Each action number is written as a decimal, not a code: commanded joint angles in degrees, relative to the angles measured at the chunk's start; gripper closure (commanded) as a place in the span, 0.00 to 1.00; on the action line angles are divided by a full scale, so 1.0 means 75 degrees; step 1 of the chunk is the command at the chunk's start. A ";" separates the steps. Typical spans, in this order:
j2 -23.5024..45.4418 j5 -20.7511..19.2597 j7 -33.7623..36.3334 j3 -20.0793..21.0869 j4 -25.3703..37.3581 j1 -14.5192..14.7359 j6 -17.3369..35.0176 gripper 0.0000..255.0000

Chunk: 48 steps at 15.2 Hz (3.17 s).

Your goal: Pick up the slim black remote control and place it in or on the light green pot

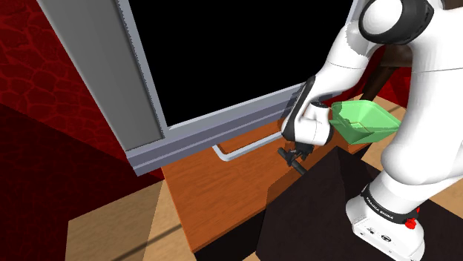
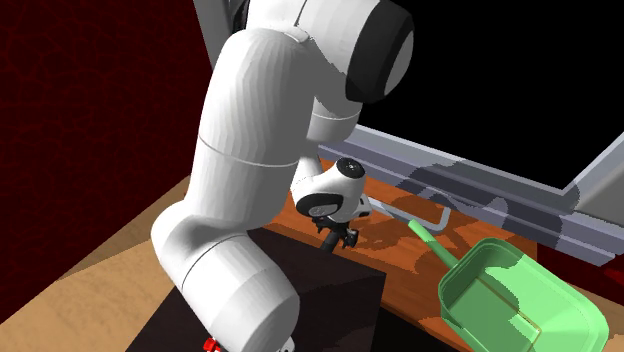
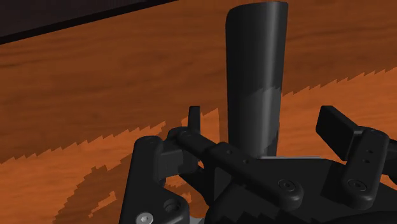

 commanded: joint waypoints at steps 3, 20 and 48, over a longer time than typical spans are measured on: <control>0.0151 -0.0001 -0.0037 0.0083 0.0067 -0.0098 0.0104 0.00; -0.0384 -0.0017 0.0118 -0.0282 -0.0128 0.0323 -0.0291 1.00; -0.5128 -0.5055 0.4366 -0.3242 -0.1311 0.2233 -0.3883 1.00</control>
